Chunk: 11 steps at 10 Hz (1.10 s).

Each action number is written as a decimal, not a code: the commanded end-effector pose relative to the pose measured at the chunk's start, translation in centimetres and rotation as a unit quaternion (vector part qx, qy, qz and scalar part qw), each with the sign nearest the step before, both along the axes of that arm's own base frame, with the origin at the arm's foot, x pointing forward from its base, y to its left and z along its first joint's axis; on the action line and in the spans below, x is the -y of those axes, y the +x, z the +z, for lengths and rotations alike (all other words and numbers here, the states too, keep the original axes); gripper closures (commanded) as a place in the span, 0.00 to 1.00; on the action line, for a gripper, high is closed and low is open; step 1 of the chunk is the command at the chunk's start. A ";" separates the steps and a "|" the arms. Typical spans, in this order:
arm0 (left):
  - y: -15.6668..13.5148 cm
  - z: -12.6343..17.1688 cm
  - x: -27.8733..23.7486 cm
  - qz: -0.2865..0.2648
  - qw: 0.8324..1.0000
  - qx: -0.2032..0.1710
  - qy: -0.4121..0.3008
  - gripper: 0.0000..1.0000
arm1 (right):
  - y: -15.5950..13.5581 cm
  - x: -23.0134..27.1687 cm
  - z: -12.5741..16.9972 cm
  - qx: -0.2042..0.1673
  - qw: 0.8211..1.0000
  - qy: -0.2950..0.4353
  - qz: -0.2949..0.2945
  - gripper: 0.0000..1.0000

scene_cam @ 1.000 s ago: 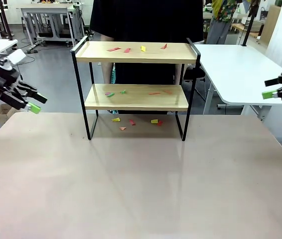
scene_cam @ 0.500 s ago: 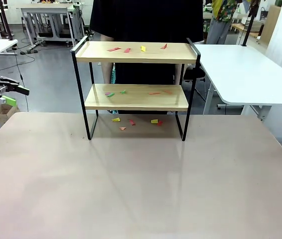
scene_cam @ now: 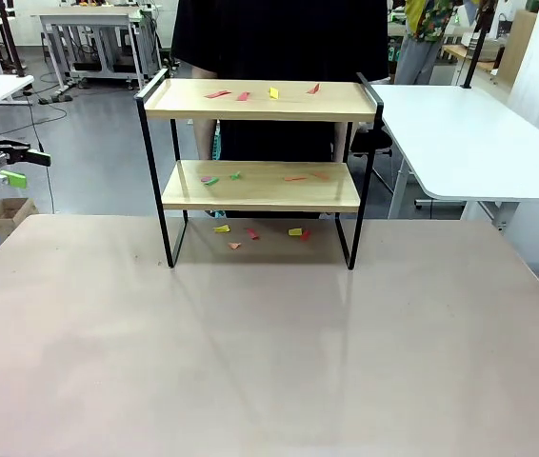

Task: Clean the shelf.
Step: Pick up the Duster handed by the human.

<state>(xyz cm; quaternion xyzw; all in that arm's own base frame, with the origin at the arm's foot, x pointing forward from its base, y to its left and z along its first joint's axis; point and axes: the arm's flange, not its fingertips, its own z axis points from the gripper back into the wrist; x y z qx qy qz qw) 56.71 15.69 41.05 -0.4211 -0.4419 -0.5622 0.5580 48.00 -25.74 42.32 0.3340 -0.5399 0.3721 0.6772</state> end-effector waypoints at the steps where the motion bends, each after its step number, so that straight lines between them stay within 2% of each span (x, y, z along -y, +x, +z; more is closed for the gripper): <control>1: 0.2 -0.1 -0.1 0.000 1.000 0.008 -0.012 0.00 | 0.4 0.3 0.1 0.021 1.000 0.011 -0.005 0.00; 4: 0.5 -0.7 0.1 -0.002 1.000 -0.003 -0.016 0.00 | 0.4 0.5 0.1 0.024 1.000 0.012 -0.015 0.00; 6: 0.2 -0.5 0.4 -0.003 0.999 0.010 -0.034 0.00 | 0.4 0.4 0.1 0.024 1.000 0.003 -0.016 0.00; 7: 0.2 -1.2 0.1 0.000 1.000 -0.009 -0.005 0.00 | 0.1 0.5 0.1 0.007 1.000 0.008 -0.013 0.00; 11: 0.2 -1.2 0.1 0.000 1.000 -0.009 -0.005 0.00 | 0.1 0.5 0.1 0.007 1.000 0.008 -0.013 0.00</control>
